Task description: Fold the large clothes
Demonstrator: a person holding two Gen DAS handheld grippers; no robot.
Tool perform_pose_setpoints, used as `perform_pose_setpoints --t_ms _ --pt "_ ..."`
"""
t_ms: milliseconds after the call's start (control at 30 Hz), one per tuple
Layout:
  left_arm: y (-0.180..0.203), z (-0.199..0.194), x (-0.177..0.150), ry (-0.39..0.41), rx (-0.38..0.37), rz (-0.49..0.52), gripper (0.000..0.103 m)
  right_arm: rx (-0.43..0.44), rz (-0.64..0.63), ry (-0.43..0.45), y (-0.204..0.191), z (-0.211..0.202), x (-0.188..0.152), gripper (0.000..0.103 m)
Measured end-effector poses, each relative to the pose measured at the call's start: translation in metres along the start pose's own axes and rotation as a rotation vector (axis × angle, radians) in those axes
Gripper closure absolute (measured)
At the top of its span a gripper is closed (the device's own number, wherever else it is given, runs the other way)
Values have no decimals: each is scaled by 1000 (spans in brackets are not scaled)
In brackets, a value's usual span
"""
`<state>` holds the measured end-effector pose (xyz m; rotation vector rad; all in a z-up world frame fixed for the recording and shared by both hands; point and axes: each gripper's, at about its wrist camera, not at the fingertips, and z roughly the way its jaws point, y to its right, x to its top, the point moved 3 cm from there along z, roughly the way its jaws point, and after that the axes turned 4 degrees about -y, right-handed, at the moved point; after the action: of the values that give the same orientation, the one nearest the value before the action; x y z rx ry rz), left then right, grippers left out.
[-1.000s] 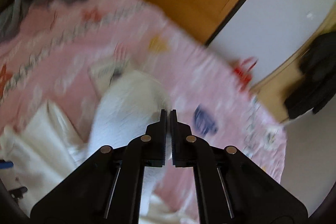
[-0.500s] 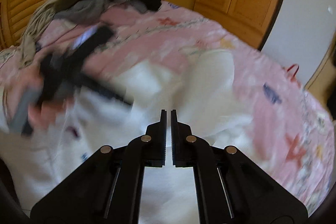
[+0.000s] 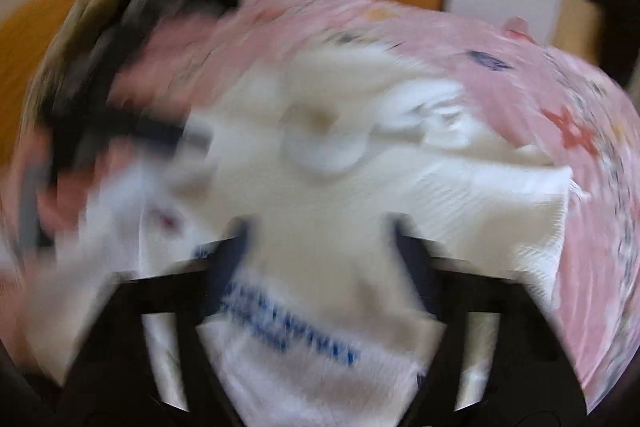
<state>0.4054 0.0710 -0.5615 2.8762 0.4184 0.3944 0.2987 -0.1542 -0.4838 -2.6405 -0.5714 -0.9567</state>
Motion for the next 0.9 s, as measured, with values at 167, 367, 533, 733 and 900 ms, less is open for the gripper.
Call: perform_pose_setpoints --t_ms 167,367,533,733,900 --pt "5 7 -1 -32 -41 -12 42 59 397 -40 48 32 73 19" --pt "5 24 28 -77 -141 -104 40 105 696 -305 83 118 93 73" --pt "11 45 66 -152 -201 -177 40 254 697 -332 77 137 83 97" --pt "16 45 84 -183 -151 -158 40 428 792 -229 105 81 69 100" --pt "23 46 86 -233 -209 -188 37 509 866 -197 120 36 32 100"
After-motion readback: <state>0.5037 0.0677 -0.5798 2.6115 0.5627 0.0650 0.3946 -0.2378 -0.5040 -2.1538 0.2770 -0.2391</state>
